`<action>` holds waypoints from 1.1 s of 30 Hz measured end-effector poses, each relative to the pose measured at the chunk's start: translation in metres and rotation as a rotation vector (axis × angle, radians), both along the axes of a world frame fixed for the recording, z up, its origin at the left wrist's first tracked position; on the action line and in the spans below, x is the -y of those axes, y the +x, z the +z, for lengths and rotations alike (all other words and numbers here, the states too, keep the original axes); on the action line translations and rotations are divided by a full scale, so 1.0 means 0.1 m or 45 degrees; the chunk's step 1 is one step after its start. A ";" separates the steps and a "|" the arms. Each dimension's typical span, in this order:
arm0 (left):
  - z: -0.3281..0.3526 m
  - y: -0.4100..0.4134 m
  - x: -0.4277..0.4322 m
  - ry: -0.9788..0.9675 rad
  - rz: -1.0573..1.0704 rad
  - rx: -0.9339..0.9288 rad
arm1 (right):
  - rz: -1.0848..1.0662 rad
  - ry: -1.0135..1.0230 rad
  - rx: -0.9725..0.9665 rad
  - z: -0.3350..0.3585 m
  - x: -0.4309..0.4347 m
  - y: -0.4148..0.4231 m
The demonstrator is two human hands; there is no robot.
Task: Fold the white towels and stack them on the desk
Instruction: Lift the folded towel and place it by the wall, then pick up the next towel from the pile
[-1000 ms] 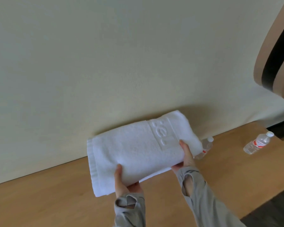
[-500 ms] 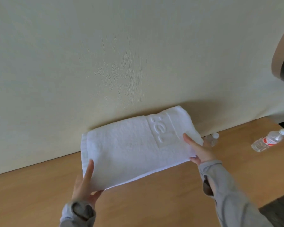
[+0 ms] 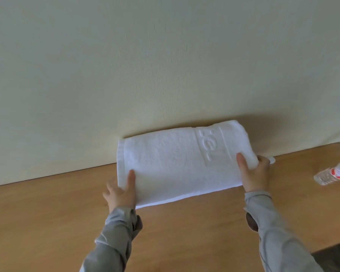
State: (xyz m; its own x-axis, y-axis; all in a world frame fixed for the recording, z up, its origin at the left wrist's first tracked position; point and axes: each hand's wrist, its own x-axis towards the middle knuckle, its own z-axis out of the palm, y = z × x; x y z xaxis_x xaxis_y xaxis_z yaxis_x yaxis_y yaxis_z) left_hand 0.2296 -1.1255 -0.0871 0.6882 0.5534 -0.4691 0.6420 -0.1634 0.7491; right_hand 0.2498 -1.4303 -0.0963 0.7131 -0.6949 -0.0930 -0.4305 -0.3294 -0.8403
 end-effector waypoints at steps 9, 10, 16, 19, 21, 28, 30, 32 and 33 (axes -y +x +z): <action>0.17 0.30 0.63 1.153 -1.193 0.364 | 1.183 -1.100 0.099 0.24 -0.87 0.22; 0.12 0.35 0.54 1.174 -1.206 0.351 | 1.188 -1.108 0.044 0.22 -0.76 0.28; -0.10 0.34 -0.10 1.182 -1.133 0.342 | 1.031 -1.013 -0.245 0.08 0.14 0.38; -0.12 0.43 -0.07 1.149 -1.156 0.336 | 1.002 -1.078 -0.303 0.03 0.13 0.39; -0.13 0.45 -0.07 1.120 -1.166 0.317 | 1.003 -1.133 -0.393 0.05 0.10 0.42; 0.18 0.43 -0.33 1.218 -1.284 0.273 | 0.985 -0.949 -0.307 0.48 -0.37 0.32; 0.32 0.38 -0.55 1.222 -1.220 0.255 | 1.054 -0.899 -0.184 0.65 -0.73 0.23; 0.48 0.32 -0.78 1.266 -1.185 0.232 | 1.129 -0.929 -0.101 0.79 -1.10 0.16; 0.56 0.29 -0.89 1.291 -1.173 0.233 | 1.160 -0.944 -0.066 0.87 -1.28 0.12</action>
